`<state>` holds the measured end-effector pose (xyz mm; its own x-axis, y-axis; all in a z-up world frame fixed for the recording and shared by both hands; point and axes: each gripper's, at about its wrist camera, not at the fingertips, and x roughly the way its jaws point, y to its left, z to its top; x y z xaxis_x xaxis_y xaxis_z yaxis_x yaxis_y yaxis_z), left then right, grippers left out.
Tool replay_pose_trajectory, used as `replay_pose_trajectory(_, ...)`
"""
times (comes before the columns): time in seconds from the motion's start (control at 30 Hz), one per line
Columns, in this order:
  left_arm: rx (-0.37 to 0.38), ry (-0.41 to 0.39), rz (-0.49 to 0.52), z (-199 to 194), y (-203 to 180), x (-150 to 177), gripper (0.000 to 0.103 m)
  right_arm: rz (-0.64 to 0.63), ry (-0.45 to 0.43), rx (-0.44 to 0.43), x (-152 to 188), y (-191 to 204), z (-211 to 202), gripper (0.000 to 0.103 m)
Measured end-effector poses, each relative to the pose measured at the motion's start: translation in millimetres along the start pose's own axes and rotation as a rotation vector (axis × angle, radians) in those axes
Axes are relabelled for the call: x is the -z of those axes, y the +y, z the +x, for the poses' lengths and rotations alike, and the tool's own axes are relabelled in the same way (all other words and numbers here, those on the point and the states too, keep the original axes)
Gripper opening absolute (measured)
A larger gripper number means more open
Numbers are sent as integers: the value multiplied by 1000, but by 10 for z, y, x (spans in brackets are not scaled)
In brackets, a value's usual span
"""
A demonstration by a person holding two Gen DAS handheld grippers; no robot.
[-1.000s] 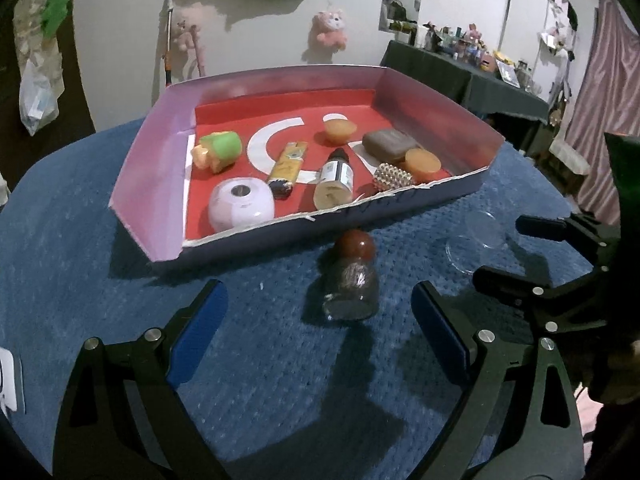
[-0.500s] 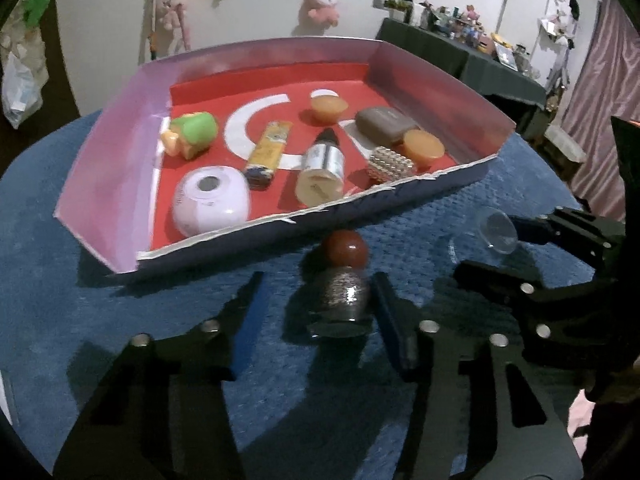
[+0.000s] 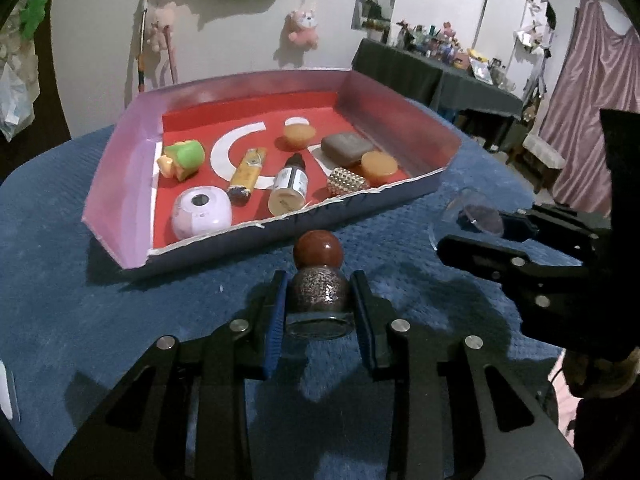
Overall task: Organize rigid objects
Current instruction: 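Grasp the glass jar with the left tool while the right tool grasps the clear cup, then carry the jar and clear cup over the red box with both tools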
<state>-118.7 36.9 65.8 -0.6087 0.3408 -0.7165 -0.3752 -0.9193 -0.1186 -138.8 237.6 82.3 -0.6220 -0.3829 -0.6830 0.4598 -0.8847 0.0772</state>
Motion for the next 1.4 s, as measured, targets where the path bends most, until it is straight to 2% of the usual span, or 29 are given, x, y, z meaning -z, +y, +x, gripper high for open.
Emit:
replay_pose_trajectory(0.17, -26, -31, 10, -125, -2, 193, 29, 26, -28, -12, 116, 103, -76, 42)
replay_pose_trajectory(0.43, -26, -18, 3, -124, 28, 394, 29, 23, -11, -15, 324, 285, 19, 42)
replay_pose_trajectory(1.13, -32, -22, 9, -88, 11, 409, 29, 40, 12, -27, 383, 252, 94, 42)
replay_pose_trajectory(1.4, -21, -32, 1, -125, 30, 240, 29, 50, 18, -30, 338, 208, 125, 42)
